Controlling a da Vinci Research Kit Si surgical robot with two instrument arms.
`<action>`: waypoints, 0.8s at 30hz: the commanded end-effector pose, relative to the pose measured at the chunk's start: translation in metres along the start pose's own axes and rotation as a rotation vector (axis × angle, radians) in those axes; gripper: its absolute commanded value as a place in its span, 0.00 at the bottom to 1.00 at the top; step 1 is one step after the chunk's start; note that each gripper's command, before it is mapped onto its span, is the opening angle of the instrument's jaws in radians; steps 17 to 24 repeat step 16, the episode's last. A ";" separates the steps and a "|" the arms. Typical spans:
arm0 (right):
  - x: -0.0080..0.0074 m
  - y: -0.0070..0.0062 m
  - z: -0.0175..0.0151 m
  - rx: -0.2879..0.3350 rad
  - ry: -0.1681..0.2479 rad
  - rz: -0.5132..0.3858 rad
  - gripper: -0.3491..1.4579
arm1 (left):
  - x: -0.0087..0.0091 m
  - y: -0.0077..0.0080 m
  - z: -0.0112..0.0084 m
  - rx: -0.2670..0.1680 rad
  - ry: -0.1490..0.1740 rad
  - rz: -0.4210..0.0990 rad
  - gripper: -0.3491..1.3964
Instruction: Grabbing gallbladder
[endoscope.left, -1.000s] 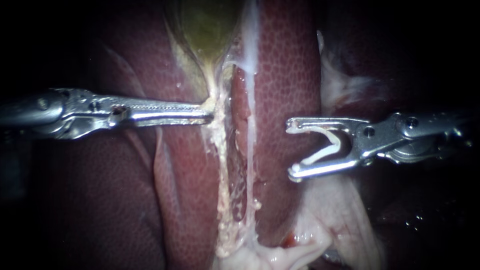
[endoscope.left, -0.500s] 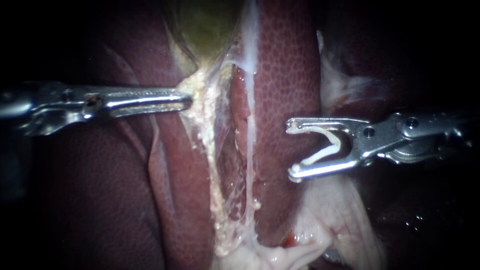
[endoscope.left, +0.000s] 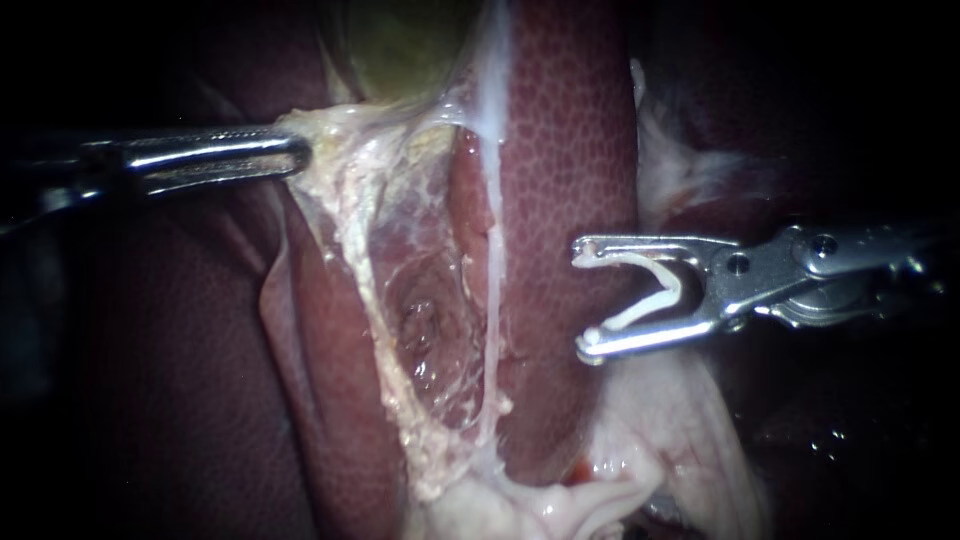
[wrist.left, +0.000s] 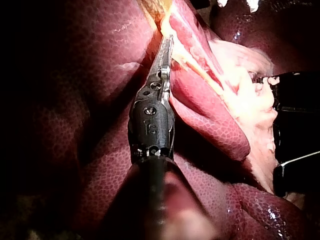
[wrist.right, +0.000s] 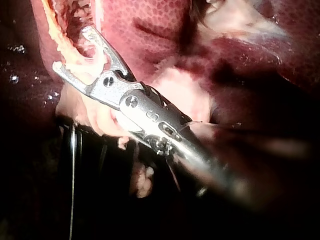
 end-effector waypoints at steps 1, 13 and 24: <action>0.0000 0.0000 0.0000 0.000 0.000 0.000 0.52 | 0.0001 0.0000 0.0000 -0.007 0.001 0.000 0.00; 0.0000 0.0000 0.0000 0.000 0.000 0.000 0.52 | 0.0003 -0.0001 0.0001 -0.006 0.001 -0.001 0.00; 0.0000 0.0000 0.0000 0.000 0.000 0.000 0.52 | 0.0003 -0.0001 0.0001 -0.007 0.001 -0.001 0.00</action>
